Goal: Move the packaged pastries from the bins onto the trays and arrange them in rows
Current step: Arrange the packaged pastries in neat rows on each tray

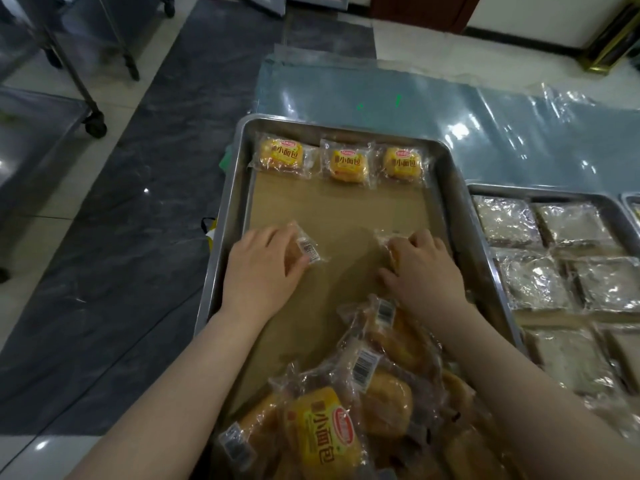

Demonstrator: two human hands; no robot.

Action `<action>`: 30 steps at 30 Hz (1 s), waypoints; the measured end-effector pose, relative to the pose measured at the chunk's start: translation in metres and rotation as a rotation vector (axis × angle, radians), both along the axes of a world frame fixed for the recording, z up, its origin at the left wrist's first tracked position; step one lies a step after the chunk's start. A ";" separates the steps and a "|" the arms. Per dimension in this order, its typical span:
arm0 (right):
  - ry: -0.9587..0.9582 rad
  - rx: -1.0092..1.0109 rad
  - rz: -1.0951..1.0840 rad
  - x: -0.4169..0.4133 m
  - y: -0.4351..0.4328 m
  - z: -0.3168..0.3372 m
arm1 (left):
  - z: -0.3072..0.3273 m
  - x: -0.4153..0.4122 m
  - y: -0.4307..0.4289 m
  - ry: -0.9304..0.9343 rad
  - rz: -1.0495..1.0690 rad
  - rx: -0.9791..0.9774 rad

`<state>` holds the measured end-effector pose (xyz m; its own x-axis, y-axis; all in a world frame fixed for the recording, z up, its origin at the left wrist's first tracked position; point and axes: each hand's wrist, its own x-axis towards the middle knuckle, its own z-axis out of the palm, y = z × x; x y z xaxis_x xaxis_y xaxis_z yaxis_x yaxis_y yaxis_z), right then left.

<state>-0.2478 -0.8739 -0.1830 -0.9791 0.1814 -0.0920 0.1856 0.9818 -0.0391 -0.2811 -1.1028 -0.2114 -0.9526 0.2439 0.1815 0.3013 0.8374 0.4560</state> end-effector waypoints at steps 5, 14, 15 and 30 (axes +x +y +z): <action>0.125 -0.201 0.371 -0.014 -0.001 0.004 | -0.009 -0.004 0.003 -0.082 -0.086 -0.193; -0.055 -0.049 0.376 -0.027 -0.005 -0.025 | 0.005 -0.012 -0.002 -0.103 0.246 0.607; -0.111 -0.056 0.371 -0.028 -0.006 -0.028 | 0.008 -0.013 -0.003 -0.142 0.259 0.649; -0.085 -0.250 0.307 -0.011 0.001 -0.040 | 0.006 -0.020 -0.002 -0.160 0.169 0.523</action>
